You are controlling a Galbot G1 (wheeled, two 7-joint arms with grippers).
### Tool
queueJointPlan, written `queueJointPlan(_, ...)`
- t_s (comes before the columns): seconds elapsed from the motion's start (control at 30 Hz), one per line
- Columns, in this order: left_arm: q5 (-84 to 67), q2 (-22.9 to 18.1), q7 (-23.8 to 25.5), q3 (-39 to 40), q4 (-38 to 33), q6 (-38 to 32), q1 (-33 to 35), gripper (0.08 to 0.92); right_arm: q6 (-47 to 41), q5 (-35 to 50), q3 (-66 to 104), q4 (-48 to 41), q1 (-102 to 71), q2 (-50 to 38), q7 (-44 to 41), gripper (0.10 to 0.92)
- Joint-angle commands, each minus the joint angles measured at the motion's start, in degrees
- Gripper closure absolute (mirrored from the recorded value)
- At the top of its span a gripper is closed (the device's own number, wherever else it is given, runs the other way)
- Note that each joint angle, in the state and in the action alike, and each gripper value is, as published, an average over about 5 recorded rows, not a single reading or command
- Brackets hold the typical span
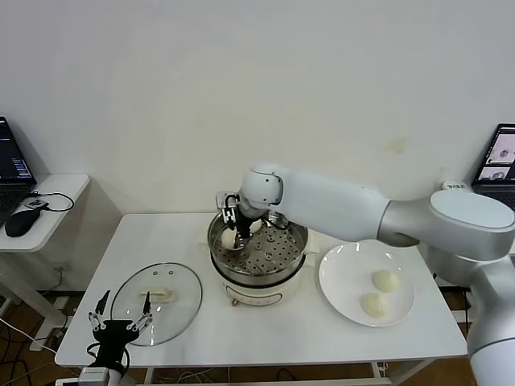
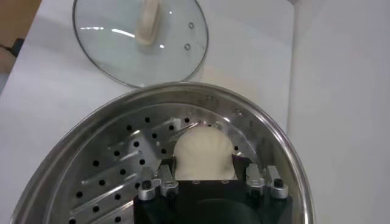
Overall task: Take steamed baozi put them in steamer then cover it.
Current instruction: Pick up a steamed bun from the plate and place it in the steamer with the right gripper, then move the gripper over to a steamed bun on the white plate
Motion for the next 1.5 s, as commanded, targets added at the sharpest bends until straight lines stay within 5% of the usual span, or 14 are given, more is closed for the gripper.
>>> queueJointPlan(0.03, 0.0, 0.1, 0.0, -0.1, 0.0, 0.0, 0.1, 0.177, 0.1, -0.4, 0.3, -1.6, -0.5, 1.1, -0.2, 0.356)
queueJointPlan(0.23, 0.0, 0.1, 0.0, -0.1, -0.3, 0.1, 0.1, 0.177, 1.8, 0.3, -0.2, 4.2, 5.1, -4.5, -4.5, 0.215)
queueJointPlan(0.8, 0.2, 0.8, 0.0, 0.3, -1.7, 0.7, 0.6, 0.177, 16.6, -9.2, -1.9, 25.7, 14.5, -41.7, -21.5, 0.203)
queueJointPlan(1.1, 0.9, 0.9, 0.1, 1.0, -1.5, 1.2, 0.7, 0.177, 20.4, -19.4, 0.8, 31.5, 3.2, -55.5, -21.6, 0.203)
queueJointPlan(1.5, 1.7, 0.5, 0.2, 1.2, -1.3, 1.2, 1.3, 0.177, 19.1, -27.0, 21.0, 31.7, -26.5, -59.6, -17.3, 0.202)
